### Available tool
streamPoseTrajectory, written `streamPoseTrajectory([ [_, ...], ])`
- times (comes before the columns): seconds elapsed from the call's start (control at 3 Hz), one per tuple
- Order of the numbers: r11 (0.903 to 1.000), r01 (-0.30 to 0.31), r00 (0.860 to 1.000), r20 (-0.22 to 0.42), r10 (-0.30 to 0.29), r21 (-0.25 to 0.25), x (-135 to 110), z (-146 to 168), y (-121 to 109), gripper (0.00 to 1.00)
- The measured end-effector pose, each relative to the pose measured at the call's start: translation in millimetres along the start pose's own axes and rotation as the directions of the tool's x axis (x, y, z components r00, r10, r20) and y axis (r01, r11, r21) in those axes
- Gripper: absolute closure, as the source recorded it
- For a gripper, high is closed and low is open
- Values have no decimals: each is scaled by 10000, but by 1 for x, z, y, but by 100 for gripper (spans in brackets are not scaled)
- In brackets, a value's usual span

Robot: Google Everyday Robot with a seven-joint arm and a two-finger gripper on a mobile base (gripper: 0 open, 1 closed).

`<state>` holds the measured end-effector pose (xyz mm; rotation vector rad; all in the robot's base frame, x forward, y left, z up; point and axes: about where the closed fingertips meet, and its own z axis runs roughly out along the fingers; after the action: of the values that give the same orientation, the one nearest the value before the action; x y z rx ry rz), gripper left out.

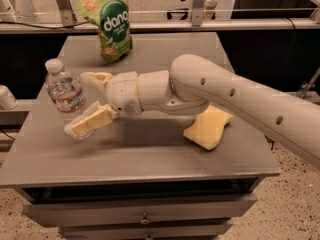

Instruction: Move water bottle near green rice chip bag

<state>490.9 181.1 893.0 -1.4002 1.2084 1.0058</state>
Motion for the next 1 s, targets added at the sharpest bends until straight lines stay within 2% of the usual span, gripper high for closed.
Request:
streamPoseTrajectory([
  [0.33,9986,-481,9988,98,479,208,2,2,0,42],
  [0.67,9963,-691,9976,58,689,516,0,-6,-1,65],
  [1.0,9944,-522,9982,-230,546,921,-11,-26,-12,88],
])
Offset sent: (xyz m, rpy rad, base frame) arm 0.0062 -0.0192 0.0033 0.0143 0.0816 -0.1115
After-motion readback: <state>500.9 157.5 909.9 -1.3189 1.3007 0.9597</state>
